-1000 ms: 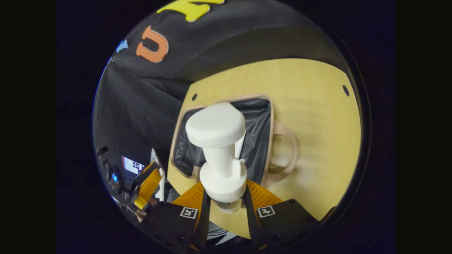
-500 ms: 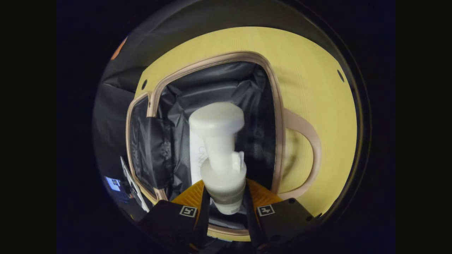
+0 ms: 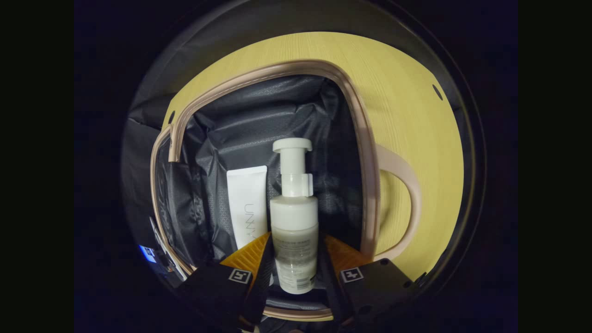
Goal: First open the suitcase, pack the skin care products into it, and then close the suitcase.
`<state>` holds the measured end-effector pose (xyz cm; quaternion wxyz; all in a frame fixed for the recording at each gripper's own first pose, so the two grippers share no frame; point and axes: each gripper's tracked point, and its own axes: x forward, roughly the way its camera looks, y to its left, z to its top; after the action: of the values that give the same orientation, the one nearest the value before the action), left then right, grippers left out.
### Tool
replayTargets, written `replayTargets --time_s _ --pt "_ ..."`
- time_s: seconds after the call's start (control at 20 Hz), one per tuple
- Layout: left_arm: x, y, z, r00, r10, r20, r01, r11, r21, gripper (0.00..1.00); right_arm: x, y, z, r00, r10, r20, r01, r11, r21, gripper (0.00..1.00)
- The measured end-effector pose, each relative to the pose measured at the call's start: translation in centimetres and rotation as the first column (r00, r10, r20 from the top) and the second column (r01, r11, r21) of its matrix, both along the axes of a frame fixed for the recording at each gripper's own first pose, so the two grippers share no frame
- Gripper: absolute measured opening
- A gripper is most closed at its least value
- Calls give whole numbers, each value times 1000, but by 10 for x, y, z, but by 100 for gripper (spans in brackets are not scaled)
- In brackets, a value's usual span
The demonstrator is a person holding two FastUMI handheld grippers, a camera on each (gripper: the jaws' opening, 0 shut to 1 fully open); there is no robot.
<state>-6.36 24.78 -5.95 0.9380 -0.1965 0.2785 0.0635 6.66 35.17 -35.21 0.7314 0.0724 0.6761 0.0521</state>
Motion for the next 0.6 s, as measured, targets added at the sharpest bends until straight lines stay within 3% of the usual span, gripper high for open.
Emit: replayTargets --time_s 0.2,0.25,0.35,0.4,0.5,0.6 --pt "9 -1 0 1000 4 15 -3 1000 -17 99 -8 7 33 999 8 49 -11 998 67 64" --pt "14 0 -3 1000 5 10 -4 999 -32 99 -10 4 41 996 28 81 -33 997 66 75" --pt "24 0 -9 1000 12 7 -11 998 -69 99 -21 -4 69 987 86 133 -98 991 91 78" --pt "28 3 -10 1000 17 7 -16 996 -88 99 -23 -9 81 980 97 176 -118 986 114 83" --pt "39 8 -13 1000 22 15 -20 993 -117 99 -29 -31 108 954 116 276 -159 977 140 83" --pt "49 24 -19 999 31 18 -29 993 -117 99 -32 -64 132 906 147 396 -217 967 137 83"
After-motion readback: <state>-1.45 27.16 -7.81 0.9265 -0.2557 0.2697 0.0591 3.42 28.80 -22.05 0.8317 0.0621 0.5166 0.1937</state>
